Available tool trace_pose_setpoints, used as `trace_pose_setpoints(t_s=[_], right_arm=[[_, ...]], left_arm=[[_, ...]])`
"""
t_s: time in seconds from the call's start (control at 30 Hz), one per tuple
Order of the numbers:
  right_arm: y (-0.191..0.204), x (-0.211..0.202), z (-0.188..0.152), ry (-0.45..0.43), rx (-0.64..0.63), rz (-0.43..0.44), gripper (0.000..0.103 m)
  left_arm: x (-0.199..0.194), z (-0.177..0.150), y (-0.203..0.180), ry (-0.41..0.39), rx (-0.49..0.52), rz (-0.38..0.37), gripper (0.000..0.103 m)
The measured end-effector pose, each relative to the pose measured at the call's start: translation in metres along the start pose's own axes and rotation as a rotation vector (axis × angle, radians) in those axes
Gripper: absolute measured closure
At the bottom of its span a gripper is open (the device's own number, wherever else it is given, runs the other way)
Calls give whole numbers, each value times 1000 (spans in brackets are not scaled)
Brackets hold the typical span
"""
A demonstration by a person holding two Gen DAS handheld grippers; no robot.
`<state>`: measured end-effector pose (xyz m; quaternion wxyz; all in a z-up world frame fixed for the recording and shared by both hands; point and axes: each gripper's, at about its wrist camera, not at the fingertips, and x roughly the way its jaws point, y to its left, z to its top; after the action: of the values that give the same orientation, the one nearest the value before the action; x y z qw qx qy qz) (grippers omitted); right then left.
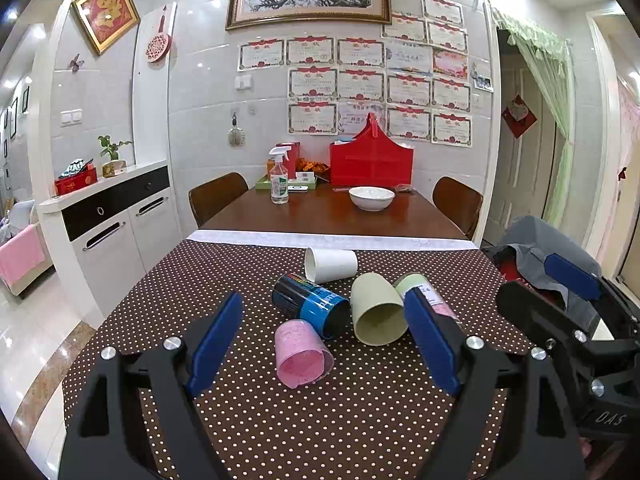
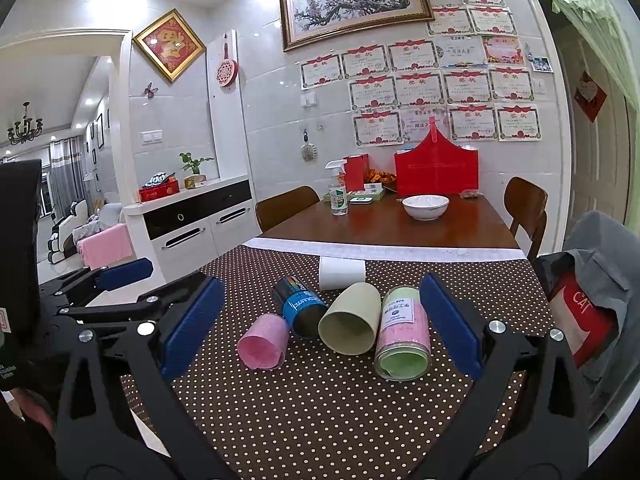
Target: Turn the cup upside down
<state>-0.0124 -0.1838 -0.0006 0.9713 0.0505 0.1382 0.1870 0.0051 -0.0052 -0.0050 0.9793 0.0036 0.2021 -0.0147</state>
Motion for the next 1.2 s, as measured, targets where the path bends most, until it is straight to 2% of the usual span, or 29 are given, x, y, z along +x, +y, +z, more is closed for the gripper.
trace_pose_setpoints(t_s=[1.2], right_arm=[[-9, 1, -2, 22, 18, 8, 6]], left_arm=[[0, 0, 2, 13, 4, -10, 21]])
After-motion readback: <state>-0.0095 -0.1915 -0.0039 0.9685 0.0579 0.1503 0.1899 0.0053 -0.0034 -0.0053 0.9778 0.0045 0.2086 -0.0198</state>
